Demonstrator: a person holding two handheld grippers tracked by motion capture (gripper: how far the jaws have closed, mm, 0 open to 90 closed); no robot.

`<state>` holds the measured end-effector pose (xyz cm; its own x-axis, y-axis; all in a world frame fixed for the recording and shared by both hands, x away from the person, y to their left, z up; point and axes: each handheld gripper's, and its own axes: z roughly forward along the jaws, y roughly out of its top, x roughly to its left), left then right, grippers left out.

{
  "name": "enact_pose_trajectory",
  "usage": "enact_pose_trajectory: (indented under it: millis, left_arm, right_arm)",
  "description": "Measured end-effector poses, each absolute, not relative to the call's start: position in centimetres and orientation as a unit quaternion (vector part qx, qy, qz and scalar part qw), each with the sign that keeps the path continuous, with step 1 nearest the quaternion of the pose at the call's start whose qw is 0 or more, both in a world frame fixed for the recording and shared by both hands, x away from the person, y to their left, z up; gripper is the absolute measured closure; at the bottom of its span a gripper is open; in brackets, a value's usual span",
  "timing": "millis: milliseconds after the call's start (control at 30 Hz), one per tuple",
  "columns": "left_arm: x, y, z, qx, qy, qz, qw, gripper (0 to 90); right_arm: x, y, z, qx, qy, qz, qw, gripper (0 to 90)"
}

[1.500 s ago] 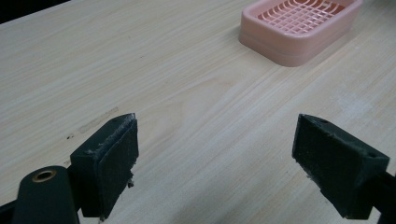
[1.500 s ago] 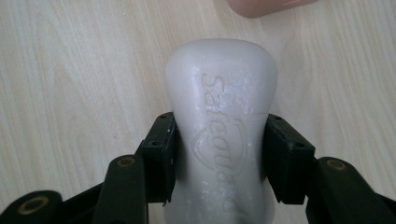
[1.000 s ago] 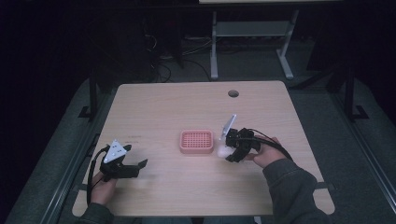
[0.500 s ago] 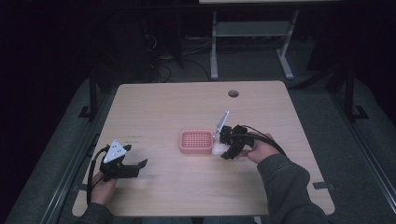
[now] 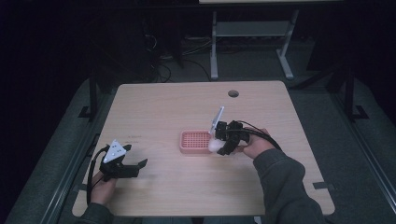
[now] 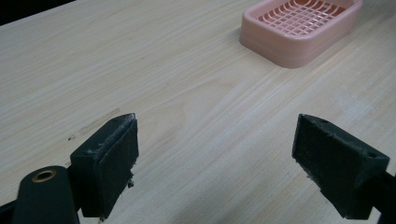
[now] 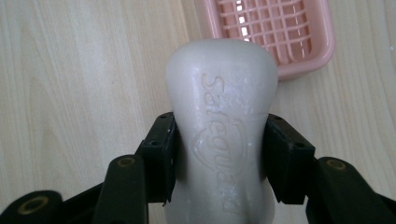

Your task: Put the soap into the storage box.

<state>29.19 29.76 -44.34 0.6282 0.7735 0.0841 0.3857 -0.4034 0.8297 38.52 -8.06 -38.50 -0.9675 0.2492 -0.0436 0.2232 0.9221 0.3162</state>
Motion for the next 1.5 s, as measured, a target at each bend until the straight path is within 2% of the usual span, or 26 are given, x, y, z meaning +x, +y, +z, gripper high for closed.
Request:
enact_pose_trajectory:
  millis: [1500]
  left_arm:
    - [29.3, 29.8, -44.3, 0.800, 0.360, 0.239, 0.415, 13.9]
  right_arm:
    - [42.6, -3.4, -37.7, 0.105, 0.981, 0.161, 0.025, 48.8]
